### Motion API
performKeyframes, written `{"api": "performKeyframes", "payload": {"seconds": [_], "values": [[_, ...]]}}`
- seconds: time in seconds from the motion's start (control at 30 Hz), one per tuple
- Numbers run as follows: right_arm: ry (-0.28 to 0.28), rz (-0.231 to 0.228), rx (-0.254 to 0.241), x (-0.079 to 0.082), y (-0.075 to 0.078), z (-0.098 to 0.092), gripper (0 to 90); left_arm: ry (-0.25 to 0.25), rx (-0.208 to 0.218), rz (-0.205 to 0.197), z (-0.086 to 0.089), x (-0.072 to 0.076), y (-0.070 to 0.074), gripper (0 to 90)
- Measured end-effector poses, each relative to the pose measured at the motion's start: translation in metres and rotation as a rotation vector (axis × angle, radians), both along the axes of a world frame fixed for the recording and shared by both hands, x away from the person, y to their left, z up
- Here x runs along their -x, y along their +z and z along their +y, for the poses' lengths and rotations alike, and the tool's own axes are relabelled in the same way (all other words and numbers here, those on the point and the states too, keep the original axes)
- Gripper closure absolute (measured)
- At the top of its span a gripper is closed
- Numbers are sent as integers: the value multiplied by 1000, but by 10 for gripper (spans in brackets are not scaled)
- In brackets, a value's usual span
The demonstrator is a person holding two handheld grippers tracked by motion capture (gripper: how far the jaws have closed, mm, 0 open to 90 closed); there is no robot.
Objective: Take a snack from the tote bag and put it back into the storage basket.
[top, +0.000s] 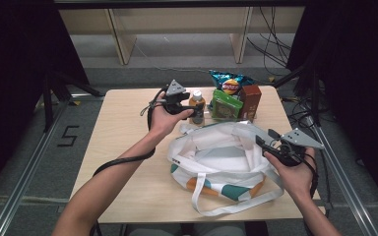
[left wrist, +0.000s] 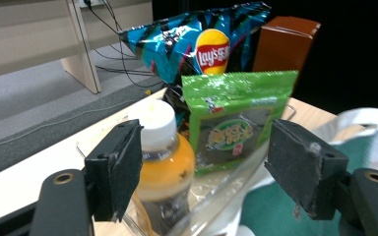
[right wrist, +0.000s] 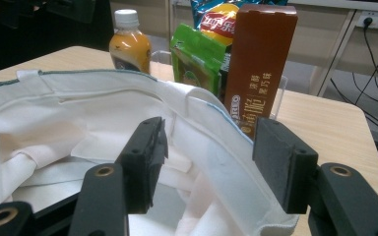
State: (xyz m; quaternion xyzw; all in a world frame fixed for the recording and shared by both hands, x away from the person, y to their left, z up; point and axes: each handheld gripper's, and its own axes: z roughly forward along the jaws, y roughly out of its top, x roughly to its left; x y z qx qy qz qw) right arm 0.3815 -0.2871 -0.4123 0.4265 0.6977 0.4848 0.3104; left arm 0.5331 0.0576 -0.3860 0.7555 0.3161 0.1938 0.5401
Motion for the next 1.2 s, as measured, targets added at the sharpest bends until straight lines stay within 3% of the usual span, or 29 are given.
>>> {"api": "performKeyframes", "payload": {"seconds": [0.1,0.13,0.17,0.2,0.33,0.73,0.9,1.03,1.2], "values": [[-4,-8,-4,0,0,0,460,-8,4,-2,3,7,-1,285],[-25,-5,-28,1,-1,2,460,-7,12,1,4,9,-1,285],[-12,-23,-4,-1,-1,0,460,-7,11,6,6,11,-1,285],[-1,1,-1,0,0,-1,459,-7,9,6,7,13,-1,285],[4,-2,-10,-1,-1,0,459,-14,30,26,11,23,-1,276],[-13,23,-24,0,-1,3,460,-31,12,10,25,49,-5,274],[-18,22,-30,1,-1,3,459,-43,4,4,30,60,-11,274],[-3,1,-6,-2,-2,1,459,-42,-7,1,34,66,-17,272],[-13,13,-21,0,-1,2,459,-50,-16,4,40,70,-26,267]]}}
